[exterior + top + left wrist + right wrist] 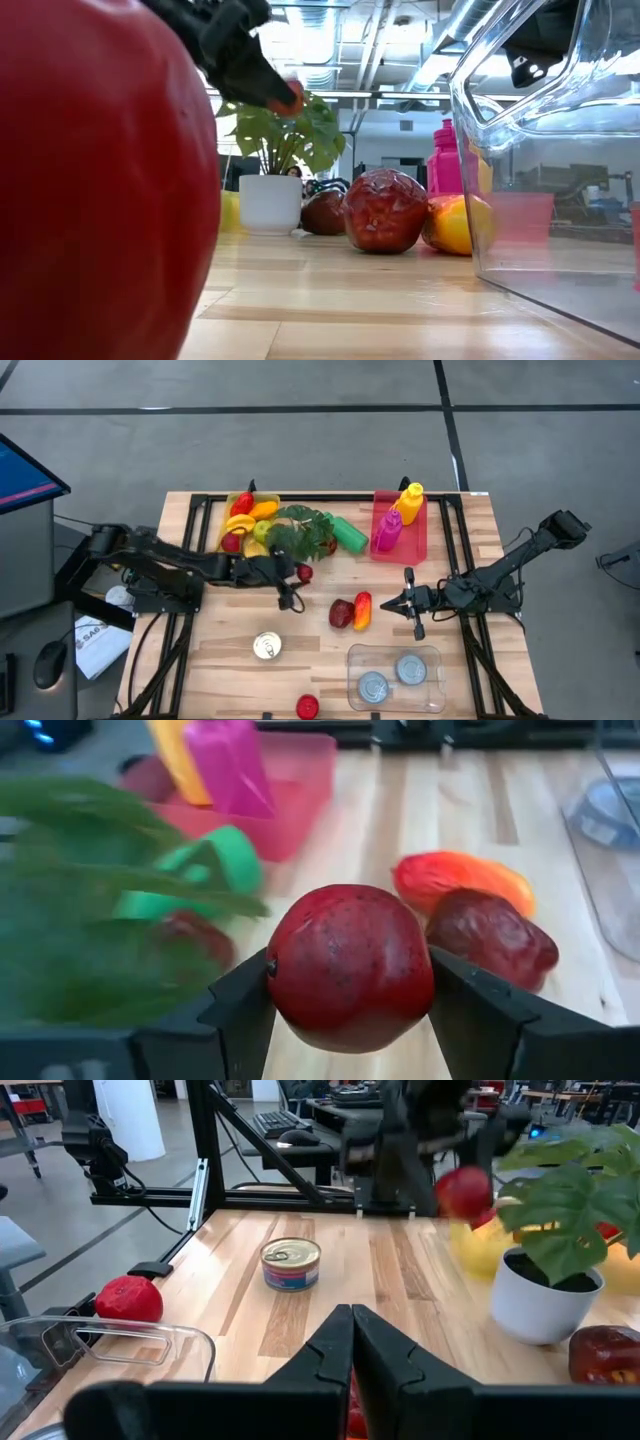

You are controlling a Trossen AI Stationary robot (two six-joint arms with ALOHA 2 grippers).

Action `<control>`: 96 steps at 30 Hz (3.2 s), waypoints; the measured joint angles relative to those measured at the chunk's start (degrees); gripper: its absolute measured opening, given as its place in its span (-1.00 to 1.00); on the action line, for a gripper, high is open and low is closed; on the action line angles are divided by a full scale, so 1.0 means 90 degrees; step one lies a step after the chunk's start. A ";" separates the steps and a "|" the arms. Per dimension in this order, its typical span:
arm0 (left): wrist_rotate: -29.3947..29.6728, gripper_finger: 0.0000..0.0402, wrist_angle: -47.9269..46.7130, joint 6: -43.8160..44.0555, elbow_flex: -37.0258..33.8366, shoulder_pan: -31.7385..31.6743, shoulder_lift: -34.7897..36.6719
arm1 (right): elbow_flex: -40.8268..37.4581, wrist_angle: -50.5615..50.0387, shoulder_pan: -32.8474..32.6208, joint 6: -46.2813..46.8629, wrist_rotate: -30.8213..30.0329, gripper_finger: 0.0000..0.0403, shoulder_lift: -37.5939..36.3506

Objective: Pick & Place Food Item
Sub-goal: Put the red pomegranate into the yellow bin, then put the dark red apple into the yellow bin

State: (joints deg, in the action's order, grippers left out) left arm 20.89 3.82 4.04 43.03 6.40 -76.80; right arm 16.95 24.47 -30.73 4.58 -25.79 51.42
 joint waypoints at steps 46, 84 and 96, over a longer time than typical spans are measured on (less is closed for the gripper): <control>0.2609 0.08 -0.3316 0.3878 -0.1952 -0.1840 0.1839 | 0.0000 -0.0049 -0.0001 0.0063 0.0002 -0.97 0.0000; 0.1864 0.10 -0.2393 0.3569 -0.2178 -0.2078 0.3732 | 0.0000 -0.0053 -0.0002 0.0160 0.0002 -0.97 0.0000; -0.0274 -0.20 -0.1226 0.2326 -0.2176 -0.1135 0.3937 | 0.0000 -0.0051 -0.0001 0.0159 0.0001 -0.97 0.0000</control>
State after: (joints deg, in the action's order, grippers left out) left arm 18.42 -7.22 24.98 23.44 -3.82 -41.36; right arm 16.95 24.01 -30.73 6.01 -25.79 51.42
